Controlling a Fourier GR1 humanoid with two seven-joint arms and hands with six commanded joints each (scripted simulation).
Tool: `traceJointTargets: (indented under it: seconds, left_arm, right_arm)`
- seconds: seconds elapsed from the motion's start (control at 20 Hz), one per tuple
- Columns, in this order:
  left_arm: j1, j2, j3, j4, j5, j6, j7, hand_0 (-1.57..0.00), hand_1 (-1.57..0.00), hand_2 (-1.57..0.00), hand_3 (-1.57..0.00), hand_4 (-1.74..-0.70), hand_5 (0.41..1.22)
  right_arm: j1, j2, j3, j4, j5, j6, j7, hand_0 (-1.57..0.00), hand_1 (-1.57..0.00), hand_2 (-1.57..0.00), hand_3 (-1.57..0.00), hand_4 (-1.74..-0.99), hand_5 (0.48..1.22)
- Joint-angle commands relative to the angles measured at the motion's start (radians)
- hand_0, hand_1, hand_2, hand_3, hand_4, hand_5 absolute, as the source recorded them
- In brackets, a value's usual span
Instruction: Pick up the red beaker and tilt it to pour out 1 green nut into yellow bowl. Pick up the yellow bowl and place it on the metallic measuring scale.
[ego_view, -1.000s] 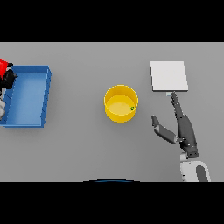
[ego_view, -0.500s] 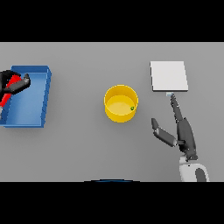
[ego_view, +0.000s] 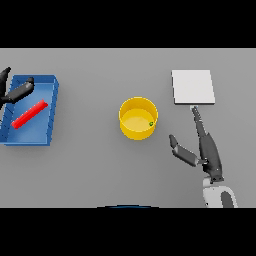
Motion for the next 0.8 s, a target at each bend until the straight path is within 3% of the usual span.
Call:
traceJointTargets:
  seconds: [0.0, 0.1, 0.3, 0.5, 0.75]
  left_arm:
    - [0.0, -0.005, 0.004, 0.004, 0.001, 0.008, -0.012, -0.05, -0.04, -0.04, -0.04, -0.79, 0.671]
    - [-0.004, -0.009, 0.006, 0.01, -0.001, 0.011, -0.018, -0.03, -0.03, -0.03, -0.02, -0.78, 0.679]
    - [-0.002, -0.02, 0.0, 0.002, 0.004, 0.017, -0.007, -0.01, -0.01, -0.01, -0.01, -0.79, 0.704]
    - [-0.004, -0.023, -0.001, 0.008, 0.005, 0.017, -0.011, 0.0, 0.0, 0.0, 0.0, -0.79, 0.709]
    - [-0.005, -0.02, -0.003, 0.012, 0.002, 0.016, -0.007, 0.0, 0.0, 0.0, 0.0, -0.79, 0.719]
  right_arm:
    - [-0.013, -0.001, 0.005, 0.002, 0.013, -0.001, 0.022, 0.0, 0.0, 0.0, 0.0, -1.198, 0.662]
    - [-0.043, -0.03, 0.021, 0.0, 0.002, 0.055, 0.001, 0.0, 0.0, 0.0, 0.0, -1.162, 0.694]
    - [-0.146, -0.13, 0.054, 0.019, 0.057, 0.144, 0.013, 0.0, 0.0, 0.0, 0.0, -1.234, 0.707]
    - [-0.281, -0.214, 0.132, 0.069, 0.204, 0.202, 0.08, 0.0, 0.0, 0.0, 0.0, -1.282, 0.677]
    - [-0.432, -0.294, 0.25, 0.132, 0.349, 0.297, 0.041, 0.0, 0.0, 0.0, 0.0, -1.27, 0.664]
